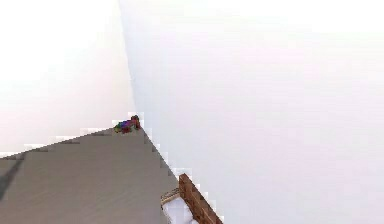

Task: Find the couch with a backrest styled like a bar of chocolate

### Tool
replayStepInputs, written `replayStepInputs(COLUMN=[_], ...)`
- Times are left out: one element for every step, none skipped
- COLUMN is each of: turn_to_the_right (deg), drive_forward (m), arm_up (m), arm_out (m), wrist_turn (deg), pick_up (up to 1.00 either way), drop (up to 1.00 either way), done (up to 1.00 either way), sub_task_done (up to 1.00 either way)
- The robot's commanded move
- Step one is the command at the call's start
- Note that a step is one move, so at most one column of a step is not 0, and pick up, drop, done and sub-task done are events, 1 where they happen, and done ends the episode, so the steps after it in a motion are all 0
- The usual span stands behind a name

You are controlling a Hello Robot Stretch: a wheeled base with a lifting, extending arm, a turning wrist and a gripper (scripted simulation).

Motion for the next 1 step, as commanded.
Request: replayStepInputs(turn_to_the_right=[0.0], drive_forward=[0.00], arm_up=[0.00], arm_out=[0.00], wrist_turn=[0.0], pick_up=[0.00], drop=[0.00], done=[1.00], sub_task_done=[0.00])
